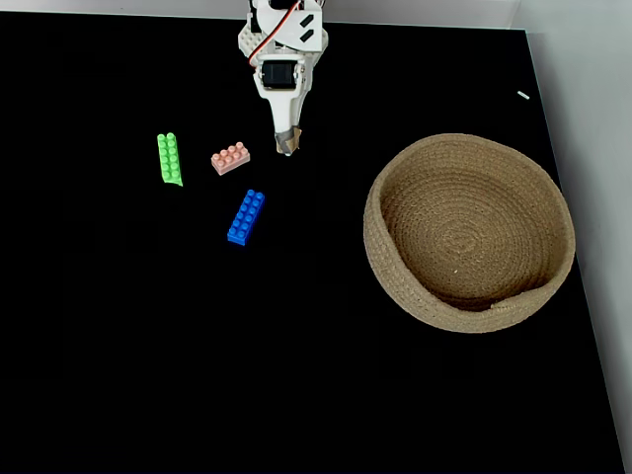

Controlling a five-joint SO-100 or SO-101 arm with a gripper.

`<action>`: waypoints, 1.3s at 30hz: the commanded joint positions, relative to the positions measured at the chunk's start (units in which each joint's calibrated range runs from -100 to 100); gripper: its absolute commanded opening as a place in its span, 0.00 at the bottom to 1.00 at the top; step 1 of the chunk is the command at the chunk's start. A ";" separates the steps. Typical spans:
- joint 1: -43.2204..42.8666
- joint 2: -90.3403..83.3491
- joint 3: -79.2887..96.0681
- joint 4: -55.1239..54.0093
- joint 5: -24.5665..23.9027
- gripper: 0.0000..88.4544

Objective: Place the lego blocks in the tray

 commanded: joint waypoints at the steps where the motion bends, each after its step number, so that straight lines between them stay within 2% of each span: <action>1: 0.55 -0.58 0.71 -0.81 0.54 0.00; 39: 0.80 -0.58 0.71 -0.81 0.00 0.00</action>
